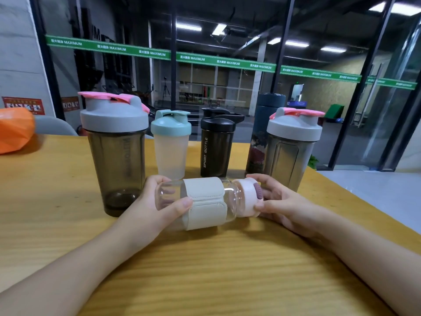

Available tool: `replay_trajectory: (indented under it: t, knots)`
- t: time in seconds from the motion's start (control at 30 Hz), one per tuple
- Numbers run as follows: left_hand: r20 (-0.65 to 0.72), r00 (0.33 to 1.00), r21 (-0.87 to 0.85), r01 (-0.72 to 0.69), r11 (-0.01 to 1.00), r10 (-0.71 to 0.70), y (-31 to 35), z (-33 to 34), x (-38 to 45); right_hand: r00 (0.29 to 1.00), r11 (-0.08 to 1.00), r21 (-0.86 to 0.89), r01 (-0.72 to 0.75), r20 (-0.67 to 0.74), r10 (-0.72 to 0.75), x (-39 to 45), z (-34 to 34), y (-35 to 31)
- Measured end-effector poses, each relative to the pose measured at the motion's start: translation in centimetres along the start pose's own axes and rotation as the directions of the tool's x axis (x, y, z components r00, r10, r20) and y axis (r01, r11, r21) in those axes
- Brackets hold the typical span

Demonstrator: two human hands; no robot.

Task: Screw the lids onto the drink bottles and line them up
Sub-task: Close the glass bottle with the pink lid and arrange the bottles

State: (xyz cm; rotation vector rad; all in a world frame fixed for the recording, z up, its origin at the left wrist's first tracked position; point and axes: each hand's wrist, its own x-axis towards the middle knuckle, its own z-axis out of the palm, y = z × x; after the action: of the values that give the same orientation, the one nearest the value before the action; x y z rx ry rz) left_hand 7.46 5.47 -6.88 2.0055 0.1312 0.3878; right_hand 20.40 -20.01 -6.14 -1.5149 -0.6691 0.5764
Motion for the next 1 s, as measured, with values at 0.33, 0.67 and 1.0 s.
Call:
replay_trajectory:
  t: [0.33, 0.67, 1.0]
  knots:
    - [-0.011, 1.0, 0.081, -0.028, 0.996, 0.029, -0.3, -0.6, -0.1, 0.987, 0.937, -0.346, -0.041, -0.16, -0.016, -0.7, 1.6, -0.6]
    - [0.029, 0.999, 0.123, -0.047, 0.991, 0.044, -0.3, -1.0, -0.2, 0.999, 0.954, -0.3, 0.015, 0.033, -0.006, -1.3, 0.5, -0.9]
    - [0.046, 0.997, 0.092, -0.068, 0.993, 0.064, -0.3, -0.9, -0.3, 0.993, 0.922, -0.385, -0.052, -0.114, 0.009, -1.0, 1.5, -0.6]
